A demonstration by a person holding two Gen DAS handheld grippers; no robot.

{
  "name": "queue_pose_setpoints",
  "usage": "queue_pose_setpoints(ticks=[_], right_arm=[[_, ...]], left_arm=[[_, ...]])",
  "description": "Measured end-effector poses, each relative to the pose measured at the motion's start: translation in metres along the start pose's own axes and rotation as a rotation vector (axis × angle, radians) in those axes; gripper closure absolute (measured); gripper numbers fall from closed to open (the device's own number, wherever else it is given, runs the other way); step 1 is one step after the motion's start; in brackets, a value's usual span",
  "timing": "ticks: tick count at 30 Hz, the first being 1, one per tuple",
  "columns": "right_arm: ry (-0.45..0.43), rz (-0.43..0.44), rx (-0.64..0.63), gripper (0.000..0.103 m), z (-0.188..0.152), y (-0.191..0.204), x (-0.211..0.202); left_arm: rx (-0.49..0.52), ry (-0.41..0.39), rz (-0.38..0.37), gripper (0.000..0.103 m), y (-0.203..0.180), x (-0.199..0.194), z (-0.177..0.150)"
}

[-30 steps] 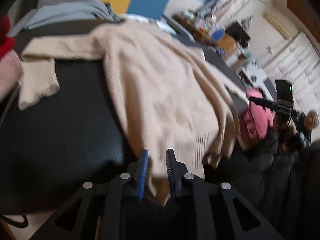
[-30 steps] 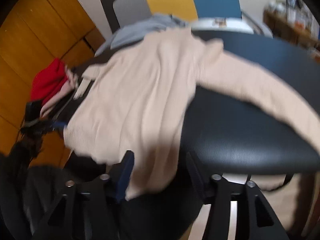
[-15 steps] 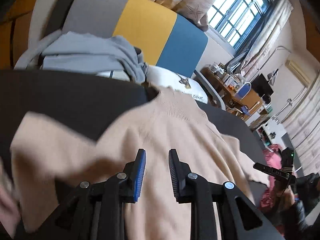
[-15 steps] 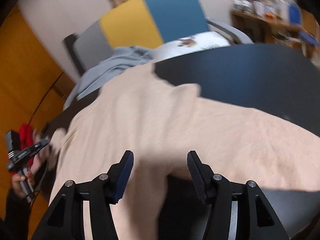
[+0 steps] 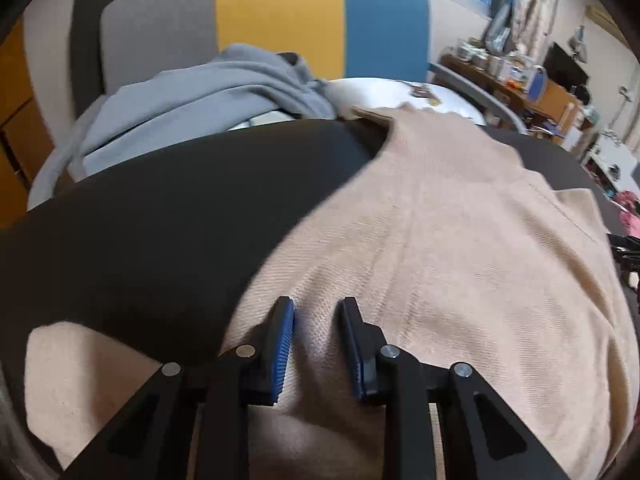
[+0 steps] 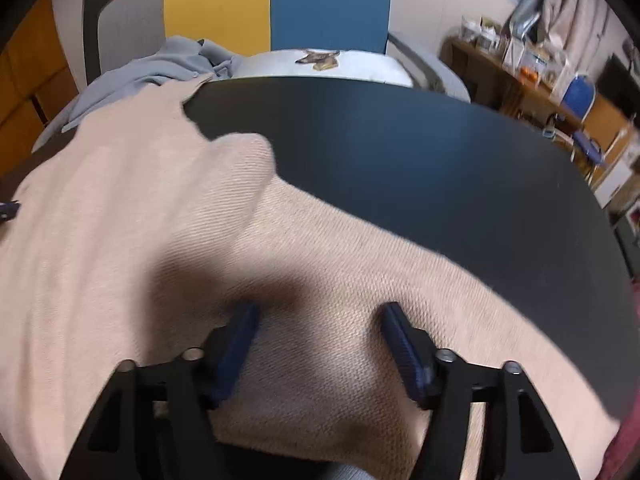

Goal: Fold clothes

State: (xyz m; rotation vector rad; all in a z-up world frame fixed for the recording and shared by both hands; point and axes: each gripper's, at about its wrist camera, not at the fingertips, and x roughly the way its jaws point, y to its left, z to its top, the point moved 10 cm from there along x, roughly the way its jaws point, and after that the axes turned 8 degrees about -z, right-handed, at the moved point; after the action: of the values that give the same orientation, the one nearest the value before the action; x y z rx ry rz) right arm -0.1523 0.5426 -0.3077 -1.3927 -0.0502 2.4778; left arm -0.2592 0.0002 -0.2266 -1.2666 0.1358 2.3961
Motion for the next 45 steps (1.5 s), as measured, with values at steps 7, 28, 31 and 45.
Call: queue_pose_setpoints(ticks=[7, 28, 31, 45], right_arm=[[-0.012, -0.026, 0.083, 0.000, 0.028, -0.034, 0.036], [-0.177, 0.422, -0.156, 0.002, 0.024, 0.183, -0.108], [-0.168, 0.673, -0.270, 0.002, -0.014, 0.272, -0.168], [-0.120, 0.611, -0.740, 0.097, -0.171, 0.379, -0.206]], left_arm=[[-0.101, -0.040, -0.006, 0.076, 0.042, -0.004, -0.002], [-0.476, -0.152, -0.150, 0.071, 0.018, -0.157, -0.148], [-0.517, -0.144, -0.164, 0.071, 0.011, -0.168, -0.176], [-0.665, -0.134, -0.328, 0.070, -0.018, -0.171, -0.209]])
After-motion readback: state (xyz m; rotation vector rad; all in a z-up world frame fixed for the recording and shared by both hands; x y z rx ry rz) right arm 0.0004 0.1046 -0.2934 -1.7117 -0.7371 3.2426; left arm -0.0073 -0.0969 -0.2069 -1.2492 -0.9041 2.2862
